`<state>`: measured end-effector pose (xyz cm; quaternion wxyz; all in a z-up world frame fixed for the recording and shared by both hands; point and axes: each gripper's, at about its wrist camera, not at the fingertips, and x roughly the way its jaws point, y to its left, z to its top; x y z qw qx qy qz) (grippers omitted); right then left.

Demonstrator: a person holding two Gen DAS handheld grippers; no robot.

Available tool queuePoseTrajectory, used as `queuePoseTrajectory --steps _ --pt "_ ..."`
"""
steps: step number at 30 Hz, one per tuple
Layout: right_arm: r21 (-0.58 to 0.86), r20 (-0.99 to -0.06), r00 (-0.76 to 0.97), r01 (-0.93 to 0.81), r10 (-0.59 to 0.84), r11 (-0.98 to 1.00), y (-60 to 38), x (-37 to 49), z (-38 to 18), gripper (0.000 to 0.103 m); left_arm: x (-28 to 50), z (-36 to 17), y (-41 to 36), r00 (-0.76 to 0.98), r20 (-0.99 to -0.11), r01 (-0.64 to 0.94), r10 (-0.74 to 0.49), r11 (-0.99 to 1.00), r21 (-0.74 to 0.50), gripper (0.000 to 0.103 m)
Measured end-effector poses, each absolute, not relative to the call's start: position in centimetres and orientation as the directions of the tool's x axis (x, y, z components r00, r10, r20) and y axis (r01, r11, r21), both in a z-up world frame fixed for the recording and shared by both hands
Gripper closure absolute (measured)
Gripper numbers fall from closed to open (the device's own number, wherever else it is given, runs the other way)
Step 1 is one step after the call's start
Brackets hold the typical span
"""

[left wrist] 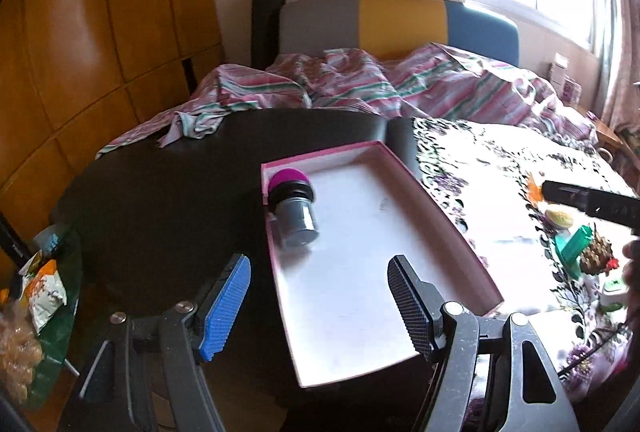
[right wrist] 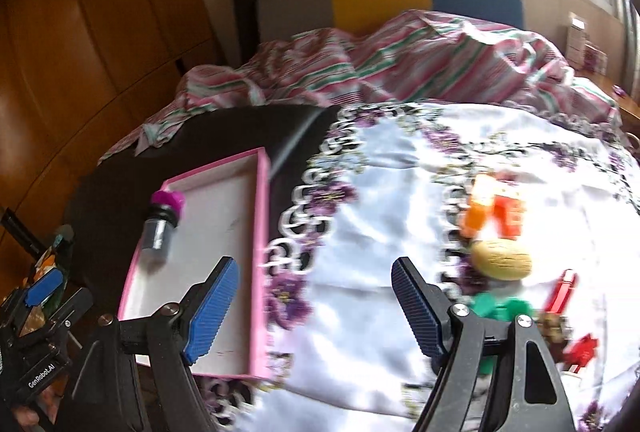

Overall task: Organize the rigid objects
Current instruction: 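Move both tools back over the toys on the tablecloth, then close the left tool on the green plastic holder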

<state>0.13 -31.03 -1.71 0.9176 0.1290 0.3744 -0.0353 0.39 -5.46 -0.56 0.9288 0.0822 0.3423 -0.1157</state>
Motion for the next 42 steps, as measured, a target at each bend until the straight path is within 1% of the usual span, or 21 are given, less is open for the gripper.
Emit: queuePoseTrajectory --steps 10,14,18,20,23,26,29,33,42 --pt "0.230 -0.707 0.691 0.425 -0.150 0.875 -42.7 -6.2 -0.5 0.023 0.8 -1.4 -10.1 0.643 -0.710 0.407 -0.288 0.913 -0.002 0.031" --pt "0.292 -0.706 0.680 0.533 -0.196 0.794 -47.0 -8.9 -1.3 0.023 0.5 -1.8 -12.9 0.599 -0.726 0.485 -0.337 0.875 -0.006 0.030" --pt "0.396 -0.697 0.689 0.599 -0.197 0.696 -49.8 -11.1 -3.4 0.023 0.0 -2.3 -16.4 0.533 -0.745 0.580 -0.401 0.815 -0.023 0.029" --pt "0.496 -0.686 0.713 0.603 -0.144 0.625 -51.1 -11.9 -4.6 0.023 -0.5 -2.5 -18.4 0.522 -0.737 0.625 -0.429 0.780 -0.011 0.029" --pt "0.534 -0.653 0.738 0.610 -0.173 0.585 -51.9 -12.9 -4.4 0.023 -0.8 -3.1 -21.4 0.491 -0.738 0.683 -0.462 0.731 -0.003 0.029" --pt "0.581 -0.636 0.758 0.595 -0.146 0.555 -52.3 -13.4 -4.7 0.023 -1.0 -3.8 -24.5 0.449 -0.740 0.731 -0.501 0.682 -0.018 0.029" --pt "0.586 -0.632 0.762 0.590 -0.142 0.556 -52.3 -13.2 -4.7 0.023 -1.5 -4.4 -27.5 0.398 -0.740 0.781 -0.542 0.624 -0.038 0.029" --pt "0.591 -0.628 0.769 0.571 -0.120 0.570 -52.1 -13.0 -4.8 0.023 -1.6 -5.3 -30.6 0.332 -0.753 0.821 -0.568 0.567 -0.065 0.029" --pt "0.605 -0.620 0.778 0.558 -0.105 0.568 -52.2 -12.9 -5.0 0.023 -0.3 -6.2 -34.1 0.290 -0.767 0.821 -0.572 0.561 -0.108 0.029"
